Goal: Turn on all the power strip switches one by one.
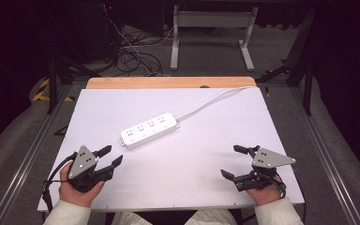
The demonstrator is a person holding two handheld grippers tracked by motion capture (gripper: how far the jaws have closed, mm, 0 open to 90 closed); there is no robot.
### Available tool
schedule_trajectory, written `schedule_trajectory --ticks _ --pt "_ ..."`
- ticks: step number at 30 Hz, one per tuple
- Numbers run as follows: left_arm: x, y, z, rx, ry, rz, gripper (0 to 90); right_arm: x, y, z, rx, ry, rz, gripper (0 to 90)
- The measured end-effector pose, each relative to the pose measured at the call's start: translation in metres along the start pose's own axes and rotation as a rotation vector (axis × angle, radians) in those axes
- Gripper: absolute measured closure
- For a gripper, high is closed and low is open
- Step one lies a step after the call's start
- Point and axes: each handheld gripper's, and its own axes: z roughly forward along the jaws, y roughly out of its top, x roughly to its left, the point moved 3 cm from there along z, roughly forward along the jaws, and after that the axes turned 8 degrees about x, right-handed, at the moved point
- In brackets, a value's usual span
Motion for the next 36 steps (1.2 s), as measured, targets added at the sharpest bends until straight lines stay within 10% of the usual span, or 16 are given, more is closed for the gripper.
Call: schedule_trajectory --ticks 18,36 --pt "0.01 0.044 0.033 0.105 -0.034 0.004 50.8 0.0 -0.001 0.002 0.006 0.022 0.0 8.5" --pt "0.026 0.048 0.065 0.189 -0.068 -0.051 59.5 0.0 -0.001 0.001 0.006 0.027 -0.004 8.7"
